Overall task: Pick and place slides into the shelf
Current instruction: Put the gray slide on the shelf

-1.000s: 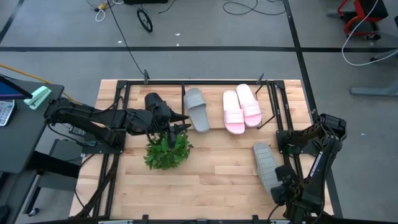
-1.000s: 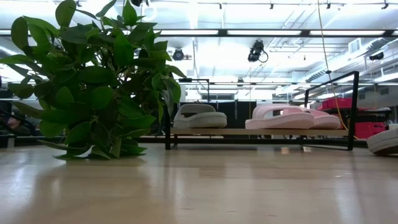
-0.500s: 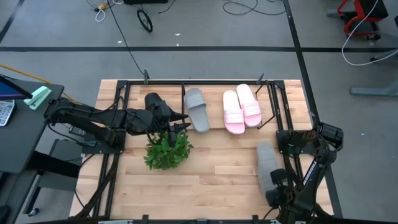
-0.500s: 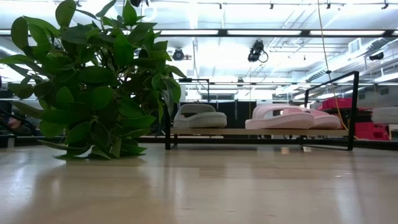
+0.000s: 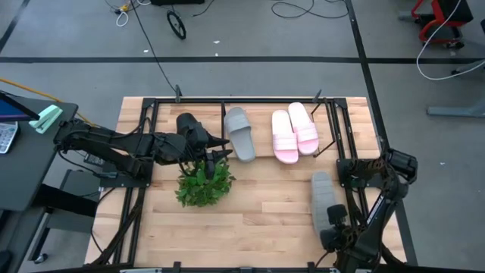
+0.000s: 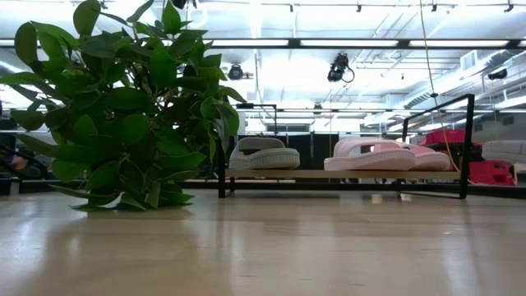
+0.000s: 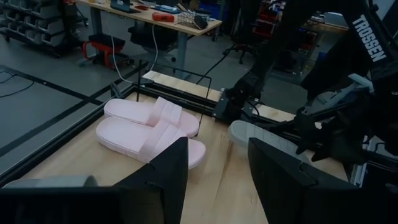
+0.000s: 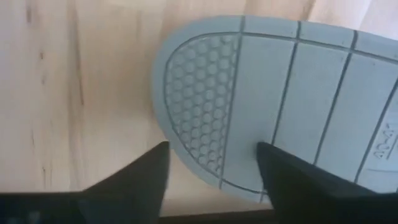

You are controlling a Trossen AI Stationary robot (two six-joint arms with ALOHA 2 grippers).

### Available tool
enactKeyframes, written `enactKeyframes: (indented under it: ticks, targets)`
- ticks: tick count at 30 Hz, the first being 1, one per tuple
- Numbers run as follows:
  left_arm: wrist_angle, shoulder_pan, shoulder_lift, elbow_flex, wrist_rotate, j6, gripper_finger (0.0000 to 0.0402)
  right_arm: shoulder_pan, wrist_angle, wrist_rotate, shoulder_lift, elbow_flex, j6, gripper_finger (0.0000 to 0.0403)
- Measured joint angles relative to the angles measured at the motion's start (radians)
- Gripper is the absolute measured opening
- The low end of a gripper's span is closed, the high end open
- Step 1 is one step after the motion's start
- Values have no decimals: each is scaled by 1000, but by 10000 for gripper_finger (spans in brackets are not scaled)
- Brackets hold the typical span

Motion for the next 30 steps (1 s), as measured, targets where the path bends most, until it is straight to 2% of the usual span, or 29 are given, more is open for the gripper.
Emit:
enactKeyframes:
  ticks: [2, 6, 8, 12, 19, 22, 26, 30]
  targets:
    - [0, 0, 0, 0, 0, 0, 172, -14, -2, -25, 0, 0, 34, 194]
    - [0, 0, 0, 0, 0, 0, 172, -56, 13, -53, -1, 0, 60, 48]
    - [0, 0, 0, 0, 0, 0, 172, -80, 57, -57, -5, 1, 46, 17]
    - [0, 0, 0, 0, 0, 15, 172, -129, 80, -53, -22, 21, 45, 5]
    - [0, 0, 0, 0, 2, 15, 172, -186, -45, 52, -62, 170, 64, 6]
    - [0, 0, 0, 0, 3, 16, 172, -202, -46, 54, -99, 197, 109, 21]
    - [0, 0, 0, 0, 3, 34, 172, -221, -49, 51, -151, 203, 277, 44]
    - [0, 0, 0, 0, 3, 53, 172, -240, -41, 47, -183, 203, 366, 73]
